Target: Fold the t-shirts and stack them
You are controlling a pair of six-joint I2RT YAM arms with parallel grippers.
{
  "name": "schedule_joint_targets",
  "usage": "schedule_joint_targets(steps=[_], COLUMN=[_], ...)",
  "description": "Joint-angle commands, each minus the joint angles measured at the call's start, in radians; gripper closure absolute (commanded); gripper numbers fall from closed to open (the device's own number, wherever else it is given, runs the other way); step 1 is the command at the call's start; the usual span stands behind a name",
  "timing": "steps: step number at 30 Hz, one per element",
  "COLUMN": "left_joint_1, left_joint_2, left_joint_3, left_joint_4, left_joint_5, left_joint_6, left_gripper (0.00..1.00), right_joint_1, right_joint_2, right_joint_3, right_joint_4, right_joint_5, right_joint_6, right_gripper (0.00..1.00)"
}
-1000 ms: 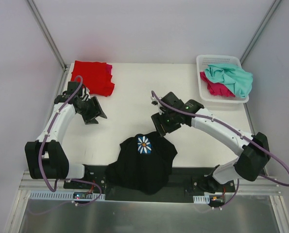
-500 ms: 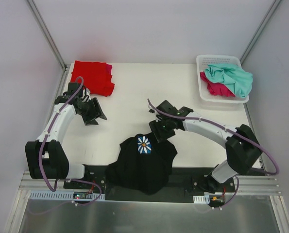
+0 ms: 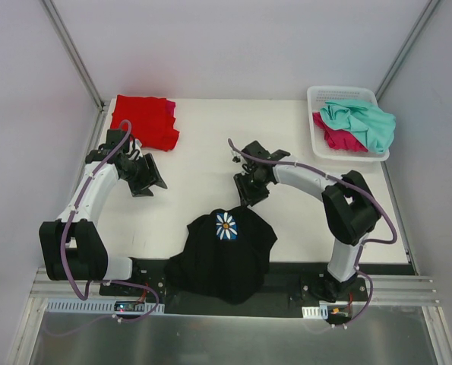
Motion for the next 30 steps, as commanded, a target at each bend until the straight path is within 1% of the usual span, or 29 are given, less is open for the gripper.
schedule_joint_targets(steps=[1,9,13,18,21,22,23,25,30], left_joint_1=[-0.002,-0.002,-0.002,-0.002,-0.002,-0.002,-0.004,-0.004,-0.002], left_joint_2=[-0.015,-0.004,0.0,0.004,0.005,0.005,0.008,0.007,0.01], left_joint_3=[0.01,0.021,0.024,0.027,0.029,0.03,0.03,0.03,0.032], left_joint_4=[-0.026,-0.025,-0.025,-0.025,-0.026,-0.025,-0.025,-0.025,-0.025], left_joint_5=[0.007,0.014,0.014,0.014,0.017,0.017,0.015,0.017,0.015], left_joint_6=[0.015,0.016,0.015,0.012,0.01,0.01,0.01,0.01,0.009], left_gripper=[0.46,0.46,0.46,0.46,0.46,0.46,0.46,0.46,0.46], right_joint_1=[-0.011,-0.012,-0.011,-0.007,-0.002,-0.001,-0.001,-0.001,-0.031], right_joint_2=[0.016,0.02,0.013,0.014,0.017,0.02,0.019,0.02,0.026], right_joint_3=[0.056,0.004,-0.022,-0.023,-0.019,-0.005,0.003,0.027,0.191], right_joint_4=[-0.049,-0.043,-0.027,-0.035,-0.038,-0.047,-0.05,-0.073,-0.156], right_joint_5=[0.019,-0.001,-0.01,-0.059,-0.064,-0.065,-0.062,-0.049,0.08], right_joint_6=[-0.041,-0.054,-0.055,-0.055,-0.055,-0.055,-0.055,-0.055,-0.058], right_gripper=[0.58,0.59,0.61,0.62,0.82,0.93,0.98,0.99,0.99])
